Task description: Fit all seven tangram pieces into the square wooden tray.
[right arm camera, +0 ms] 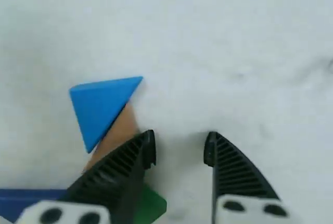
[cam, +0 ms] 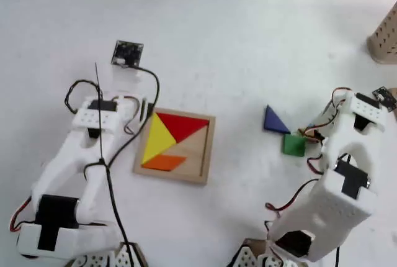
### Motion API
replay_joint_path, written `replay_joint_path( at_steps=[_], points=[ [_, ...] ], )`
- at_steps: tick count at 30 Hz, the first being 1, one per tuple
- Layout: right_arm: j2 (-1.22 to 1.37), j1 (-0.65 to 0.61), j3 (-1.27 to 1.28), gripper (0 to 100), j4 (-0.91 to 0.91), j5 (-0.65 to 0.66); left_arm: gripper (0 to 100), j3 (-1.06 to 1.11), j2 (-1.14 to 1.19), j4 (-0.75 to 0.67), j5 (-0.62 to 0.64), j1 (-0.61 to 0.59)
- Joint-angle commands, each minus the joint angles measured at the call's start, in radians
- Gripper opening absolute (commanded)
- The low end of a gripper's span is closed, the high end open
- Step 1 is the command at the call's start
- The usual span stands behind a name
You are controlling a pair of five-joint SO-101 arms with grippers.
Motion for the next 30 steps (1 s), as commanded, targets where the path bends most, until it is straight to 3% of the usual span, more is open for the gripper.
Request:
replay_joint_path(
  at_steps=[1,7,22,30],
  points=[
    [0.008,-0.027,-0.124,15.6,0.079,-0.006,21,-0.035,-0.004,-0.017,0.006,0.001],
    [0.010,-0.054,-0.199,15.6,0.147,-0.006,21,-0.035,-0.004,-0.017,0.006,0.001],
    [0.220,-0.099,-0.347,15.6,0.096,0.002,21,-0.035,-0.005,-0.017,0.006,0.012],
    [0.213,-0.130,-0.390,15.6,0.097,0.000,21,-0.034,-0.005,-0.017,0.006,0.012]
  ],
)
